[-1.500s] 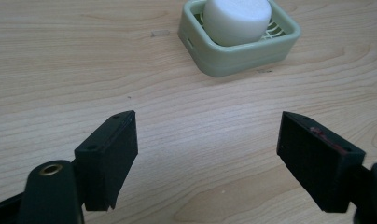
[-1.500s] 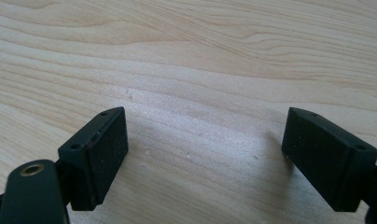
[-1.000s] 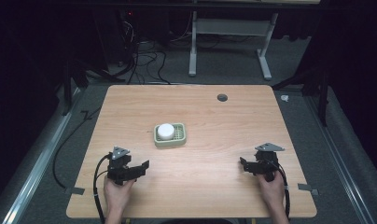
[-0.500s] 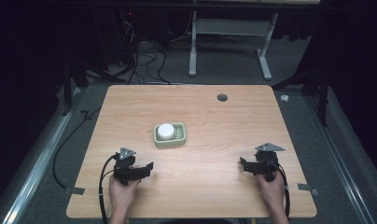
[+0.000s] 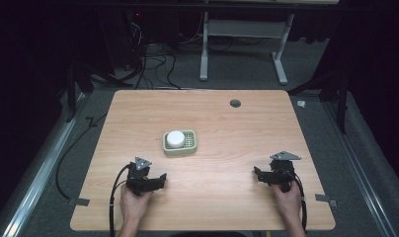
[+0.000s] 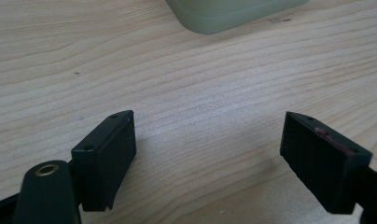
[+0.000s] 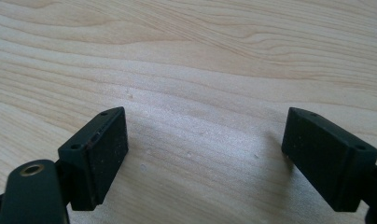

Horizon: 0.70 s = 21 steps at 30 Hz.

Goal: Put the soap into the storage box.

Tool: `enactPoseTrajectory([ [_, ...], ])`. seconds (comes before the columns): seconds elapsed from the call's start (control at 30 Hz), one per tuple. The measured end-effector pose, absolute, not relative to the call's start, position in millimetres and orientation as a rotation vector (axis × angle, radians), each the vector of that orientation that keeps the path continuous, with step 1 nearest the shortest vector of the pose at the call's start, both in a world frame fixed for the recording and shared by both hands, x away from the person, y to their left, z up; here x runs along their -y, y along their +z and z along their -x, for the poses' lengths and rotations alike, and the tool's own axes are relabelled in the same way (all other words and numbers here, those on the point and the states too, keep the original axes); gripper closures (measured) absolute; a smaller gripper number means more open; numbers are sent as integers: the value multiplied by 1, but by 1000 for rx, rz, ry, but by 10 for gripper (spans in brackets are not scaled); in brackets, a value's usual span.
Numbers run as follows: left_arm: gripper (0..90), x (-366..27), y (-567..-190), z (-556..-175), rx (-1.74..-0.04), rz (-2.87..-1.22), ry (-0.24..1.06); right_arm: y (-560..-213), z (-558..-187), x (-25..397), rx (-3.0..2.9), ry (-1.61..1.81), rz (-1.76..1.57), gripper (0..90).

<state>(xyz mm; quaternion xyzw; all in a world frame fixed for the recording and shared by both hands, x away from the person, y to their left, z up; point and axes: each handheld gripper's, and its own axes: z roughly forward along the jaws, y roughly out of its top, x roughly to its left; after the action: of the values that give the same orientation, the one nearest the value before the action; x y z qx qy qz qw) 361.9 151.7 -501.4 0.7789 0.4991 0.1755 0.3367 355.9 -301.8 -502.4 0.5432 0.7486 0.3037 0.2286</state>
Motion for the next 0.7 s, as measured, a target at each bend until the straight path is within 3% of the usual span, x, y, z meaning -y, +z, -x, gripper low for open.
enactPoseTrajectory([
  [0.7, 183, -147, -507, -365, -1282, -2012, 538, -502, -356, 302, -2061, 836, -1495, 154],
])
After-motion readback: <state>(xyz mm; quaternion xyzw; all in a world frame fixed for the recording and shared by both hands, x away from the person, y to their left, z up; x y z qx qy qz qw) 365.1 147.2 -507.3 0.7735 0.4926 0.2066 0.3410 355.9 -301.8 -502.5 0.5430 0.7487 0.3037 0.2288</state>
